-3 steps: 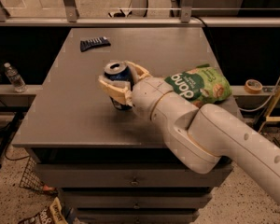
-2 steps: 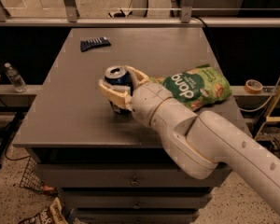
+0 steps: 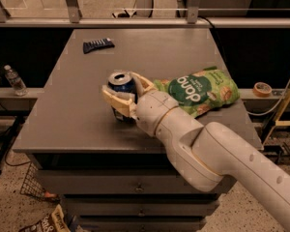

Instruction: Place pepsi can upright

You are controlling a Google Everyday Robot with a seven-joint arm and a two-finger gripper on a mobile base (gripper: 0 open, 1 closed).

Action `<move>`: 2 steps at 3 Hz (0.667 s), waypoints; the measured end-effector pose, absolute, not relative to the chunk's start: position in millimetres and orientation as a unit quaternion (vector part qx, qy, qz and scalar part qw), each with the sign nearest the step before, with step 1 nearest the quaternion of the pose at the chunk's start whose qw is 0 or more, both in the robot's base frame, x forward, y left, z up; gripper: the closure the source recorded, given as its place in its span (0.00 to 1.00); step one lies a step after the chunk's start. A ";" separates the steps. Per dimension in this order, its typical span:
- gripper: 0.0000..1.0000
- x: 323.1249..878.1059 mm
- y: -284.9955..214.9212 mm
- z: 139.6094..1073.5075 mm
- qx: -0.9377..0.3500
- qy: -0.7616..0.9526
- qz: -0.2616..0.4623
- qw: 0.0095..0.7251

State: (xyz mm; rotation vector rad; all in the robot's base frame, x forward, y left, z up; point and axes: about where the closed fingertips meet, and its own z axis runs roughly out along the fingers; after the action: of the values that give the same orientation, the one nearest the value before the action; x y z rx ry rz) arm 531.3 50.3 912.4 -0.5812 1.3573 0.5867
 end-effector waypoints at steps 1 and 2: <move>0.59 531.0 51.5 912.9 -0.262 0.609 0.264 0.701; 0.35 530.7 52.6 913.5 -0.263 0.609 0.264 0.701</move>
Offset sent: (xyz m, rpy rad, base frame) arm -0.0002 0.0010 0.0005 -0.0005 -0.0008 0.0017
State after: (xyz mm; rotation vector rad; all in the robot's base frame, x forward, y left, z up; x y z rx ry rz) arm 530.7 52.6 913.5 -0.5850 1.3552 0.5886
